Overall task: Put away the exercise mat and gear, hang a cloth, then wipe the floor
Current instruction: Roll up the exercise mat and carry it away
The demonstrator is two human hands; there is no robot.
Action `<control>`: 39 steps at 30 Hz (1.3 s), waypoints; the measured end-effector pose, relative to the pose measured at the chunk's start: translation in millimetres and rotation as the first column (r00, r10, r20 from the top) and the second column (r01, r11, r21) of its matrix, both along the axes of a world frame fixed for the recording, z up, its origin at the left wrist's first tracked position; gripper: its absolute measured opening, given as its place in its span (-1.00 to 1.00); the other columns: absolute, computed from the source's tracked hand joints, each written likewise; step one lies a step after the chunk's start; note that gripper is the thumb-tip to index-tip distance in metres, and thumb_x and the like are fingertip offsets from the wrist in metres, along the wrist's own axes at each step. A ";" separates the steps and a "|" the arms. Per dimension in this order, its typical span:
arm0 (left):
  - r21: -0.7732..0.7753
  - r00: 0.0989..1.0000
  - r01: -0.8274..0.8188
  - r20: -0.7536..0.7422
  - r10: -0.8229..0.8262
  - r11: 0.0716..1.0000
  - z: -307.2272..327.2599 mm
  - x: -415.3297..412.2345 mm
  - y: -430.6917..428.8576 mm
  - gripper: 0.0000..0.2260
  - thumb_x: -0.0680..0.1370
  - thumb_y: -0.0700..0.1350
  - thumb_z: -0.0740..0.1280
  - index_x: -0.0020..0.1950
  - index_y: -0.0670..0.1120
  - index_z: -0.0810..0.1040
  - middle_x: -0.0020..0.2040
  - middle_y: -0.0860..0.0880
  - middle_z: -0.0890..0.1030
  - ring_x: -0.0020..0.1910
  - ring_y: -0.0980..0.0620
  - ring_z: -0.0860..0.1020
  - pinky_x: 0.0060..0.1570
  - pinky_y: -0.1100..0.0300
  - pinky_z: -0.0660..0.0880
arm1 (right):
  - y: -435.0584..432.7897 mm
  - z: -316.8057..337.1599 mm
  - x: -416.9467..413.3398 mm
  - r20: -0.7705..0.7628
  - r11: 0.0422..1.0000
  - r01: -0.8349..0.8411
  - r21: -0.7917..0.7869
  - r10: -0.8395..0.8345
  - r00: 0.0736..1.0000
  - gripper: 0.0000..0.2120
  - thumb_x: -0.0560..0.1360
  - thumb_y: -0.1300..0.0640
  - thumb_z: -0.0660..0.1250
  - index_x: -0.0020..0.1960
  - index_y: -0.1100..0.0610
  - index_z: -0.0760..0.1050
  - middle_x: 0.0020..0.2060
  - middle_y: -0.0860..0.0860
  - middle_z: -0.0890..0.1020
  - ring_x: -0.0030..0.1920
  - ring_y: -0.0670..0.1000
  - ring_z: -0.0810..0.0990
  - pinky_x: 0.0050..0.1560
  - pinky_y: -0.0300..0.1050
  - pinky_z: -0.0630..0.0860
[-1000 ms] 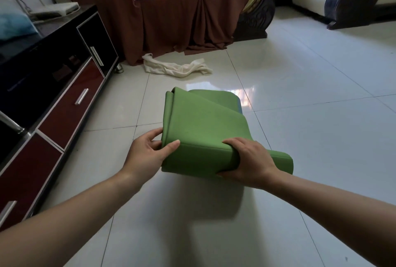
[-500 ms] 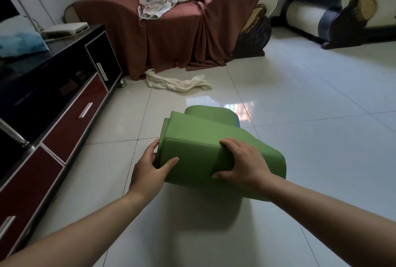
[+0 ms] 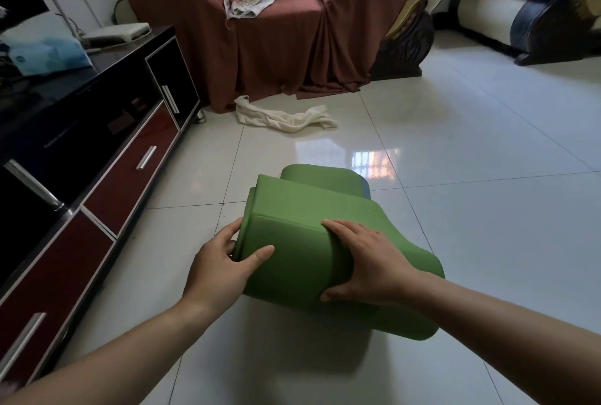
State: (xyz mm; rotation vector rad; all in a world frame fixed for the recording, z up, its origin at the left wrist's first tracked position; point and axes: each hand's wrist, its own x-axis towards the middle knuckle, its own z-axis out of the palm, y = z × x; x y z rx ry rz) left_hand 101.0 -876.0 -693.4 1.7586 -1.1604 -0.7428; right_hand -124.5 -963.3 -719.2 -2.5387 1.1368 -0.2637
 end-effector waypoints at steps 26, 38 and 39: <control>-0.149 0.954 0.230 0.227 -0.193 0.962 17.2 40.4 -86.9 -0.19 0.28 -0.07 0.57 0.44 0.10 0.27 0.18 0.13 0.48 0.12 -0.02 0.54 0.14 0.06 0.53 | -57.4 41.2 39.6 -0.134 0.993 0.114 -0.038 -0.118 0.984 0.20 0.16 -0.35 0.47 0.52 -0.01 -0.17 0.51 -0.03 0.00 0.48 0.05 0.01 0.50 0.01 0.01; 0.051 0.920 0.355 0.158 -0.358 0.934 40.3 99.6 -149.7 -0.20 0.31 0.03 0.54 0.45 0.07 0.21 0.31 -0.07 0.47 0.26 -0.10 0.46 0.22 -0.03 0.46 | -93.4 82.4 95.6 -0.272 0.957 0.289 0.037 -0.268 0.924 0.11 0.24 -0.16 0.52 0.53 -0.03 -0.13 0.52 -0.03 0.00 0.49 0.05 0.02 0.49 -0.03 0.02; 0.064 0.910 0.382 0.150 -0.387 0.922 38.9 104.6 -151.6 -0.19 0.32 0.02 0.54 0.46 0.08 0.18 0.32 -0.08 0.45 0.27 -0.10 0.45 0.22 -0.05 0.46 | -99.1 83.9 98.3 -0.287 0.958 0.283 0.048 -0.258 0.923 0.10 0.24 -0.16 0.52 0.53 -0.02 -0.12 0.52 -0.03 0.00 0.50 0.04 0.02 0.49 -0.03 0.03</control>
